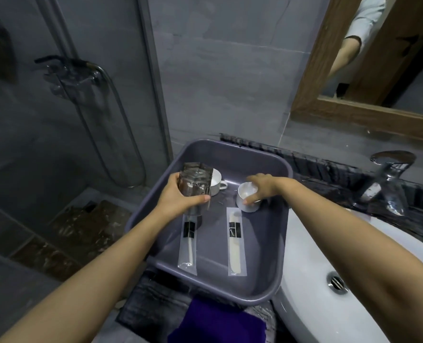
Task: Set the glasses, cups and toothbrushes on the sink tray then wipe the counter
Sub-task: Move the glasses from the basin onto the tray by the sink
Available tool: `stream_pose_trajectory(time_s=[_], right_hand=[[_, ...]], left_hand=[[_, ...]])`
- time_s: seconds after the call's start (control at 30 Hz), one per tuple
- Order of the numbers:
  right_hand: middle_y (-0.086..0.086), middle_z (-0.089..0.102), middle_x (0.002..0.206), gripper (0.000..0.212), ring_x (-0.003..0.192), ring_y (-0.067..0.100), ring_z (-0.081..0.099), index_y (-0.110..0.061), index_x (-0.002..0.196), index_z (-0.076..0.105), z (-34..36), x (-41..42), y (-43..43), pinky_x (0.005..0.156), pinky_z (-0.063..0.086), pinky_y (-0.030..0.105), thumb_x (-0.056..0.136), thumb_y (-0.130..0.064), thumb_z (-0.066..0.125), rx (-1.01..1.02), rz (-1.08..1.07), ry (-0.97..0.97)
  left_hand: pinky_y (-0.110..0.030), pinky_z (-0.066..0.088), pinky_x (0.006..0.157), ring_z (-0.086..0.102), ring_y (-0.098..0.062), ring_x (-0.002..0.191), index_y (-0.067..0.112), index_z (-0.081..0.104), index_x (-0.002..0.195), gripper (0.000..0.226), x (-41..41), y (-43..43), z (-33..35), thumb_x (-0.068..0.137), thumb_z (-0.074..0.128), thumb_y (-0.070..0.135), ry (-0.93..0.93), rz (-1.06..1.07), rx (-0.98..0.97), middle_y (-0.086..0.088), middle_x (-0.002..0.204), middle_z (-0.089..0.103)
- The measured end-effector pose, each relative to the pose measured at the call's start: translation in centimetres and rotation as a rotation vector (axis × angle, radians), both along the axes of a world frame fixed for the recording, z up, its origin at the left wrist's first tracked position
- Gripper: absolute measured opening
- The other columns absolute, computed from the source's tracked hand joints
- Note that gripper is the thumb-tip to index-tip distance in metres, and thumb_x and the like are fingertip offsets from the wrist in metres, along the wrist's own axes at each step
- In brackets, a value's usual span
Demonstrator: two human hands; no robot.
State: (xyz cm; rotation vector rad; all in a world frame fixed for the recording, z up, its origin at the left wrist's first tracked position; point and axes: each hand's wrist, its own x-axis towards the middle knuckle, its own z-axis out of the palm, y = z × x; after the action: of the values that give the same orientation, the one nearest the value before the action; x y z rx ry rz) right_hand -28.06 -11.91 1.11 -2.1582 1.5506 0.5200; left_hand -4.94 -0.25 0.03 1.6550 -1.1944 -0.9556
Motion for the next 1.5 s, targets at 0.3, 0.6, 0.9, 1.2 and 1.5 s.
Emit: stream_pose_trajectory(time_s=[0.3, 0.6, 0.9, 1.2, 1.5], right_hand=[[0.012, 0.025, 0.151, 0.101, 0.135, 0.035, 0.036, -0.016, 0.147, 0.015, -3.2, 0.8, -1.4, 0.105, 0.039, 0.046, 0.072, -0.047, 0.075, 0.067, -0.068, -0.004], [0.008, 0.054, 0.126, 0.079, 0.109, 0.028, 0.054, -0.013, 0.128, 0.038, -2.7, 1.0, -1.6, 0.095, 0.049, 0.041, 0.067, -0.043, 0.078, 0.064, -0.089, -0.174], [-0.002, 0.052, 0.121, 0.073, 0.109, 0.02, 0.052, -0.02, 0.133, 0.041, 5.3, 0.2, 0.8, 0.096, 0.045, 0.031, 0.072, -0.037, 0.077, 0.016, -0.031, -0.299], [0.014, 0.059, 0.118, 0.059, 0.1, 0.026, 0.06, -0.008, 0.119, 0.049, 15.7, -3.4, 4.5, 0.081, 0.052, 0.041, 0.072, -0.027, 0.079, -0.036, -0.097, -0.367], [-0.005, 0.053, 0.111, 0.067, 0.094, 0.016, 0.058, -0.022, 0.126, 0.043, 20.7, -11.9, 9.8, 0.08, 0.053, 0.033, 0.071, -0.039, 0.078, -0.169, -0.259, -0.272]], left_hand=[[-0.024, 0.044, 0.09, 0.057, -0.012, 0.106, 0.014, 0.042, 0.127, 0.084, -0.1, -0.2, -0.9, 0.058, 0.088, 0.024, -0.045, -0.016, 0.03, 0.003, 0.119, 0.058], [-0.037, 0.048, 0.1, 0.06, -0.012, 0.109, 0.017, 0.043, 0.126, 0.089, 0.7, -0.5, -1.1, 0.051, 0.09, 0.028, 0.023, -0.002, 0.036, 0.004, 0.121, 0.061], [-0.039, 0.049, 0.098, 0.06, -0.015, 0.109, 0.018, 0.043, 0.125, 0.088, -0.3, -0.4, 1.7, 0.05, 0.09, 0.027, 0.044, -0.054, -0.024, 0.001, 0.121, 0.061], [-0.029, 0.05, 0.091, 0.061, -0.014, 0.106, 0.016, 0.044, 0.124, 0.084, -4.2, -1.3, 7.6, 0.054, 0.089, 0.025, 0.017, -0.171, -0.144, 0.001, 0.12, 0.062], [-0.018, 0.047, 0.076, 0.057, -0.001, 0.093, 0.021, 0.042, 0.121, 0.076, -12.6, -0.6, 10.8, 0.059, 0.087, 0.024, 0.06, -0.408, -0.205, 0.012, 0.104, 0.058]])
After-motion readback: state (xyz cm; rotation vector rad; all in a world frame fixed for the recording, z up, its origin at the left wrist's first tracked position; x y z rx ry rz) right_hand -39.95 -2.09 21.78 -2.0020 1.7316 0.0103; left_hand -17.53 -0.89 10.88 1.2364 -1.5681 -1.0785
